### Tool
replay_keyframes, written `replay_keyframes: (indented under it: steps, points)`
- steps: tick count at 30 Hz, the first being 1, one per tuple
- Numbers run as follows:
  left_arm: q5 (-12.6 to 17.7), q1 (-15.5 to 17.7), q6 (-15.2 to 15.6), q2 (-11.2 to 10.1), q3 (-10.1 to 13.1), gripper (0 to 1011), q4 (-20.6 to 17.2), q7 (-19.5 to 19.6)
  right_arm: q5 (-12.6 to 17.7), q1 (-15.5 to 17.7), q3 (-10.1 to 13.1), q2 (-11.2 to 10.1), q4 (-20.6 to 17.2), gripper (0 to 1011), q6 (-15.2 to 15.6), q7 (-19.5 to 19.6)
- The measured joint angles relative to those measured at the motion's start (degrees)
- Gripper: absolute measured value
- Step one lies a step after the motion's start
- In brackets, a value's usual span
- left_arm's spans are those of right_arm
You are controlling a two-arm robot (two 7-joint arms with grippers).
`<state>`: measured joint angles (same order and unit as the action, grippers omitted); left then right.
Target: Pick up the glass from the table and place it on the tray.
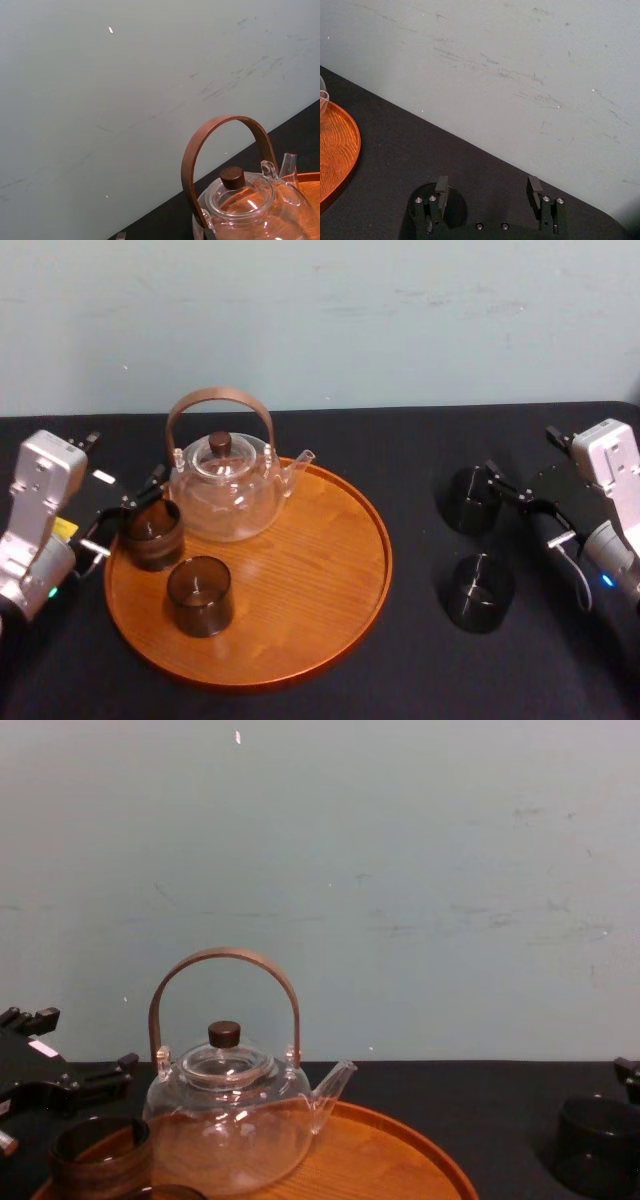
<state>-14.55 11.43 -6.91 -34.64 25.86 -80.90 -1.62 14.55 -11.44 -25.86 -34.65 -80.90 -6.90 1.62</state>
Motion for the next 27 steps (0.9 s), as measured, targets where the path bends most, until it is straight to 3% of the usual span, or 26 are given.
replay_keyframes:
  steps: [27]
  points:
    - [0.0,0.01,0.0,0.0,0.0,1001,0.0,0.0,0.0,0.0,0.0,0.0,0.0,1002,0.0,0.0]
